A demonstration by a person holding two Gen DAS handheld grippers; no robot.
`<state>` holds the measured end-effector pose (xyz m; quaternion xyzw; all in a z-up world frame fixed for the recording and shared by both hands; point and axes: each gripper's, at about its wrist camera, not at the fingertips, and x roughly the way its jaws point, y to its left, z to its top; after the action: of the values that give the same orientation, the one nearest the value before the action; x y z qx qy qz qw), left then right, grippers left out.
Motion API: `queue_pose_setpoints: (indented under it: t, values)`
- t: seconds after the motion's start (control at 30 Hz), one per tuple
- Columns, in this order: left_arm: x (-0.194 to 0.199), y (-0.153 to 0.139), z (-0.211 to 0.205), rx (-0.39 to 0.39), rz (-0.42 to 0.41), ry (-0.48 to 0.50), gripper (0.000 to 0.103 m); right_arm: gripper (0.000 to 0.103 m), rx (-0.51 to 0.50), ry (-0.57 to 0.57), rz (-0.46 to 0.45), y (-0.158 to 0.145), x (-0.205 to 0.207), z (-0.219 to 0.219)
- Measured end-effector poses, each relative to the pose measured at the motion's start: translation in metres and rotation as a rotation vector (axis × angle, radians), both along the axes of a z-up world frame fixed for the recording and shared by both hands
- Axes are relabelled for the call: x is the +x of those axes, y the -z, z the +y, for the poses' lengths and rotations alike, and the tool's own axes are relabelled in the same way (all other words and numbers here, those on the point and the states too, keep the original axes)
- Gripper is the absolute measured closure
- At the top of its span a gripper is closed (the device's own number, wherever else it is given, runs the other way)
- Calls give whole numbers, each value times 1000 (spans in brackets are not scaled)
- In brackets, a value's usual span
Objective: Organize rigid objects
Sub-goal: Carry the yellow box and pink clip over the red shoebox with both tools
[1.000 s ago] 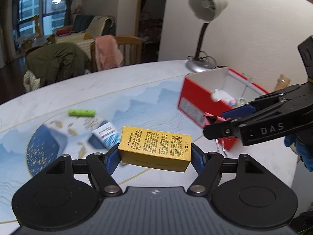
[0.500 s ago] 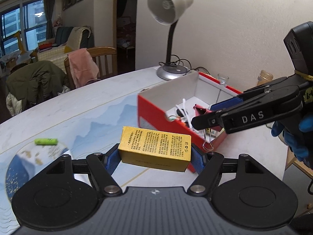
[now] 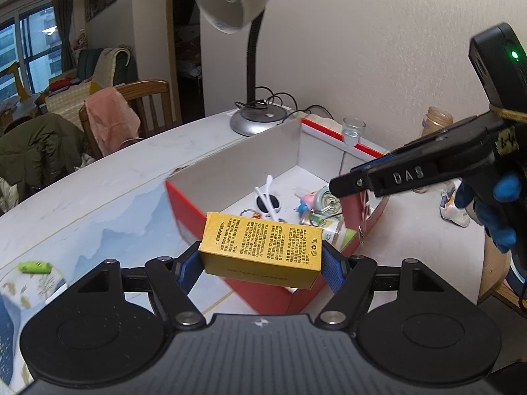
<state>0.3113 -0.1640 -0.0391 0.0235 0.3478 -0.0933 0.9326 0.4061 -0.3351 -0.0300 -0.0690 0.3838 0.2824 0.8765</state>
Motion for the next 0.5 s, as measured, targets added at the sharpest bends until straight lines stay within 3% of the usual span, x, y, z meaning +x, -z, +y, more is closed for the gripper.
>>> queue_pose_setpoints:
  t: [0.13,0.23,0.5]
  values:
    - [22,7,-18,29,15,15,31,74,16,-8,16,7,23,-9]
    - [38,10,-28,43,28,16,31,85,2,-6,16,9,40,-7]
    - [79,25,-48,97,94,25,31,85,0,-1,105,38,69,-18]
